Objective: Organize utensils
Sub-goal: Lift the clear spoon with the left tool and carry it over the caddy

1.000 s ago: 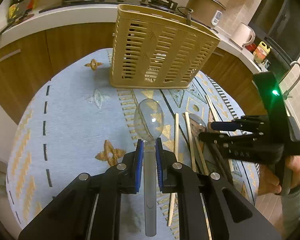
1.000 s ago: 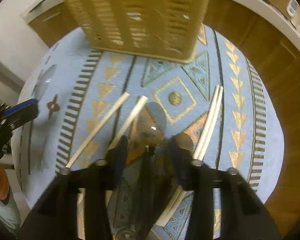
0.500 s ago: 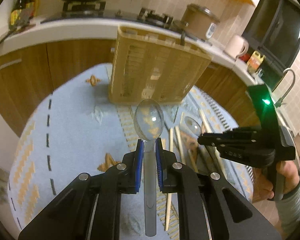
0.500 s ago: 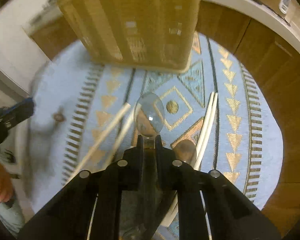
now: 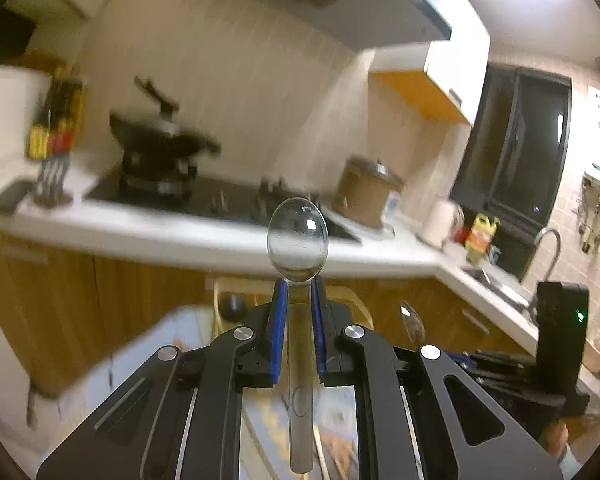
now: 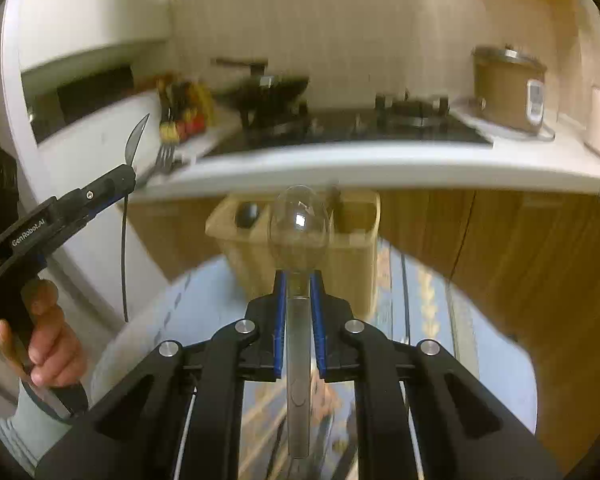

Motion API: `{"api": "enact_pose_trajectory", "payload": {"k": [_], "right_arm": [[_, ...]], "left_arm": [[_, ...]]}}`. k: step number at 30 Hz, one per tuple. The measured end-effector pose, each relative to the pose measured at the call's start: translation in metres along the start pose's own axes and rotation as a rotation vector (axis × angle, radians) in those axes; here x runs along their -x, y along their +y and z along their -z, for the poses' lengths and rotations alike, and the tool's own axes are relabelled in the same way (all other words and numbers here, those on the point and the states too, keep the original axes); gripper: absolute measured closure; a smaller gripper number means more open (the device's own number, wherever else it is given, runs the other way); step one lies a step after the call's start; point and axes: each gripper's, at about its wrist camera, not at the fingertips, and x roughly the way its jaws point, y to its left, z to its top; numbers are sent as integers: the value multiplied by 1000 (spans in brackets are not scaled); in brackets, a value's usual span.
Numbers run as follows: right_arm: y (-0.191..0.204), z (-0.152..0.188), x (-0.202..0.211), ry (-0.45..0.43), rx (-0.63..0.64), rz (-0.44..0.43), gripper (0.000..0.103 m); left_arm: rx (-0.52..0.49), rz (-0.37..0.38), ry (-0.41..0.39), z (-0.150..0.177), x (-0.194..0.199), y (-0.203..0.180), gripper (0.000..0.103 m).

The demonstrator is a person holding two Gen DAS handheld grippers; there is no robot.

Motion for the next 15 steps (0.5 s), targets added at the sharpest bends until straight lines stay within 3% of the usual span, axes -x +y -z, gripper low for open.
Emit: {"api": "enact_pose_trajectory", "payload": {"k": [6,12,15], "right_arm": [[-10,-42,-22,-137,-23,28,93],[-22,-66,-38,-299,-28,119,93],[-31,-75,-50,-330,-35,117,93]], "left_arm": [[-45,-46,-113,-30,-26,-11,93],[-44,-87,-145,-39,-64,-1,93],[-26,-123,-152,-39,-81,9,93]]}}
